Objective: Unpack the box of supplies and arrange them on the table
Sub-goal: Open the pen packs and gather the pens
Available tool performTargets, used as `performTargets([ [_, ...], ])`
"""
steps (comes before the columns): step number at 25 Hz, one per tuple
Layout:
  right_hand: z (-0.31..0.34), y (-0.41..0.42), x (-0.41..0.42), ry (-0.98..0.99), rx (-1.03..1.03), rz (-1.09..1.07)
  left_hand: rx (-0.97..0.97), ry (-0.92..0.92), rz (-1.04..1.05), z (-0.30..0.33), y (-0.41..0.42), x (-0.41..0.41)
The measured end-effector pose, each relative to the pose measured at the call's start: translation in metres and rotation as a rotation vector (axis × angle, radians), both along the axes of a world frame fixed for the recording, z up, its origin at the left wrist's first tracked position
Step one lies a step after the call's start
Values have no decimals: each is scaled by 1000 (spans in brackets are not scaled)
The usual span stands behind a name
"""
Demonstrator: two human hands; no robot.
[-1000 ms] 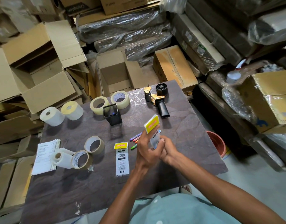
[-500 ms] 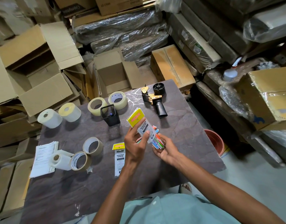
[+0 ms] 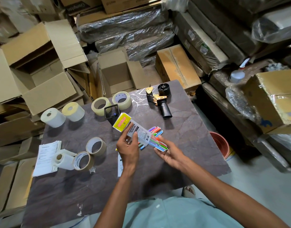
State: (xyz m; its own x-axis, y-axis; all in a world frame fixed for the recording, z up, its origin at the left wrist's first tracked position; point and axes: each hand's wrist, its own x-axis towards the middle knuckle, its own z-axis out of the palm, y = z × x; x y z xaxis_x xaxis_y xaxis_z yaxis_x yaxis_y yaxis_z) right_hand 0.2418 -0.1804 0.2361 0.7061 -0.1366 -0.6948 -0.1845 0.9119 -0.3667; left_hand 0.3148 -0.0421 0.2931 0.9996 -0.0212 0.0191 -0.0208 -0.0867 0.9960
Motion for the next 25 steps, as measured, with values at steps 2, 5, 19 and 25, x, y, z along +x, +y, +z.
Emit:
performTargets([
  [2,1,1,0,-17,-37,6,-4,10,28,-4,3,3],
  [5,-2,3,1,-48,-57,13,-13,22,46,-8,8,4],
  [19,-19,2,5,-6,-170,-13,-95,145,162,-38,42,25],
  [25,-35,-28,0,75,-308,-3,-80,116,245,-41,67,45],
])
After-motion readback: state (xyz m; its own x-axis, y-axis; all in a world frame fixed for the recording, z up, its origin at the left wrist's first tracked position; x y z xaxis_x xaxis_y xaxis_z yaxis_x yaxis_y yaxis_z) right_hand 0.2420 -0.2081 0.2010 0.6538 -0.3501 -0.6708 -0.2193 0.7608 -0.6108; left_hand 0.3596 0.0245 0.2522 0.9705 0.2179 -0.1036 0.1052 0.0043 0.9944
